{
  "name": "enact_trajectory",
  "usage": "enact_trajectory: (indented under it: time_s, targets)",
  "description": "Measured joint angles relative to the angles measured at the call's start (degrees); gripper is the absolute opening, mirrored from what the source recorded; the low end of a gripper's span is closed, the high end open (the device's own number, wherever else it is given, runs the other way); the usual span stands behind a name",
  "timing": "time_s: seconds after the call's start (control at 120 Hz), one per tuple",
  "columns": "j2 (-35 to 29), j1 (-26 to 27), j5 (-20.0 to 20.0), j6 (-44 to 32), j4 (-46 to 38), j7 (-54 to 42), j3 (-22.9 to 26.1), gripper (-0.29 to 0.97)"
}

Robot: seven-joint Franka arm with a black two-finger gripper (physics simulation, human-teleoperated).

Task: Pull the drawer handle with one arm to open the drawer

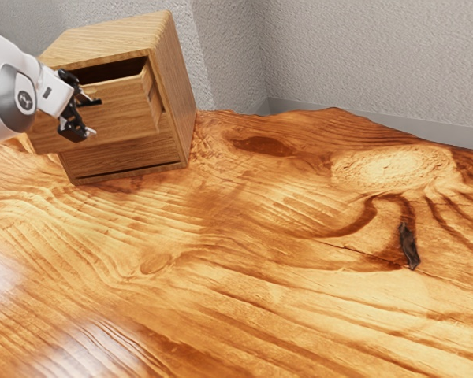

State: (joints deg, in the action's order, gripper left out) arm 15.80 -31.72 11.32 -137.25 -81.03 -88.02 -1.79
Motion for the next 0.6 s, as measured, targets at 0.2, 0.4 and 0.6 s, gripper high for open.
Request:
enact_trajectory:
  time_s: [0.2,0.4,0.6]
  targets:
    - [-0.1,0.2,0.6,-0.1,-0.9,0.2,-0.1,0.73]
    - [-1.7,3.3,0.4,-0.1,-1.8,0.4,0.0,0.66]
    - [-10.8,10.9,-1.0,1.2,-7.9,2.7,-2.8,0.67]
